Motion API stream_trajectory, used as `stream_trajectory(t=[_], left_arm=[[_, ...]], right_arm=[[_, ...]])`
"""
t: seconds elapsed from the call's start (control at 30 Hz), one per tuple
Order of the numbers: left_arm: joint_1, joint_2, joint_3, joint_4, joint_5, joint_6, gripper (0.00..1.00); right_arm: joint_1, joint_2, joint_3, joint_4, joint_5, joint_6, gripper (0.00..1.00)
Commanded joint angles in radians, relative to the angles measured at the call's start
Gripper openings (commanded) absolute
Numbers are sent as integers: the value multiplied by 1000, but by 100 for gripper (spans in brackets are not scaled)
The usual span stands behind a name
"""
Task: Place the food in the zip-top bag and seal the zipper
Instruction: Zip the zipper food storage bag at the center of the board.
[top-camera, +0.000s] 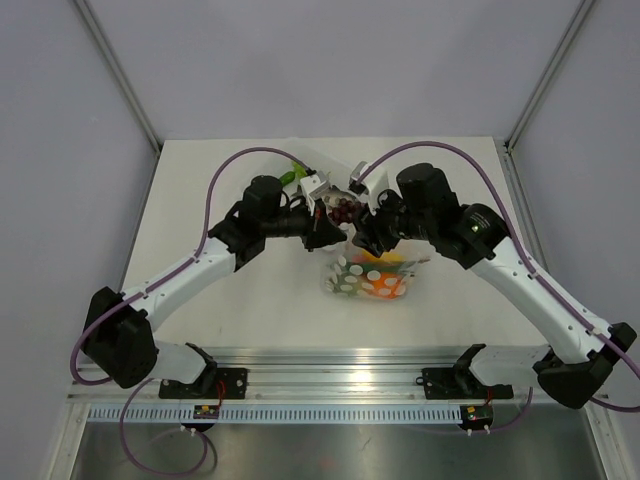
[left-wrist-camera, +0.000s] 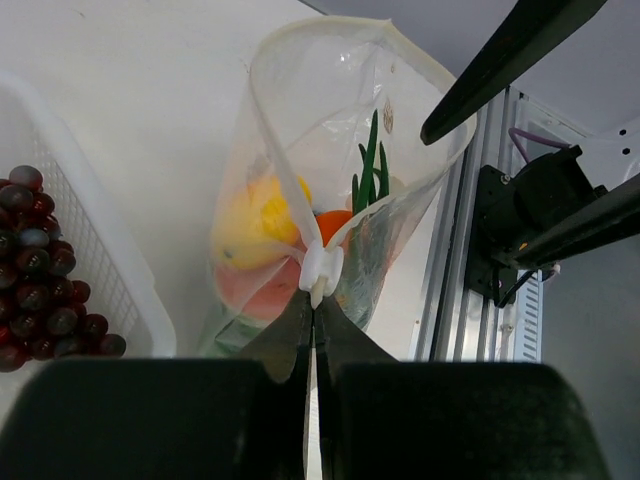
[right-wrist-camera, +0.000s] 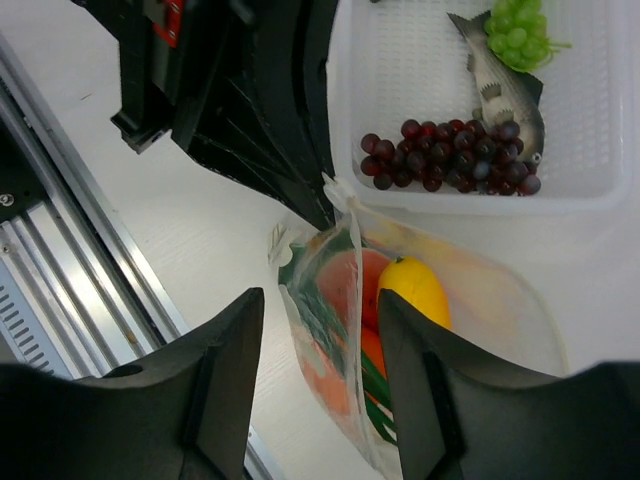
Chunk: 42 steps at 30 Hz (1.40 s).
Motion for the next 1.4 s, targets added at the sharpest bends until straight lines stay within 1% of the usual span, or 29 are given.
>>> stream_trajectory(t=[0.0, 0.1, 0.33, 0.57, 0.7, 0.73, 0.83, 0.9, 1.03, 1.13, 1.37], left_arm=[[2, -14, -16, 75, 46, 29, 0], [2, -17, -25, 78, 61, 51, 0], [3, -31, -51, 65, 75, 99, 0], [3, -29, -56, 40, 88, 136, 0], [8, -34, -61, 35, 92, 137, 0], [11, -36, -67, 38, 97, 163, 0], [16, -34, -70, 45, 112, 165, 0], [23, -29, -76, 58, 146, 167, 0], [28, -32, -105, 107, 170, 167, 0], [28, -43, -114, 132, 169, 164, 0], [28, -48, -107, 114, 167, 167, 0]], right_arm=[[-2, 49, 34, 62, -102, -88, 55], [-2, 104, 57, 59, -130, -119, 55], [-7, 154, 84, 63, -173, -168, 54], [-40, 137, 78, 73, -253, -203, 54], [-102, 106, 69, 73, -334, -214, 54], [-117, 92, 58, 76, -367, -227, 54], [-122, 97, 58, 63, -377, -240, 55], [-123, 109, 52, 57, -398, -278, 55], [-128, 106, 2, 94, -437, -324, 55], [-129, 121, -9, 103, -455, -327, 56], [-131, 144, -43, 161, -469, -315, 56]])
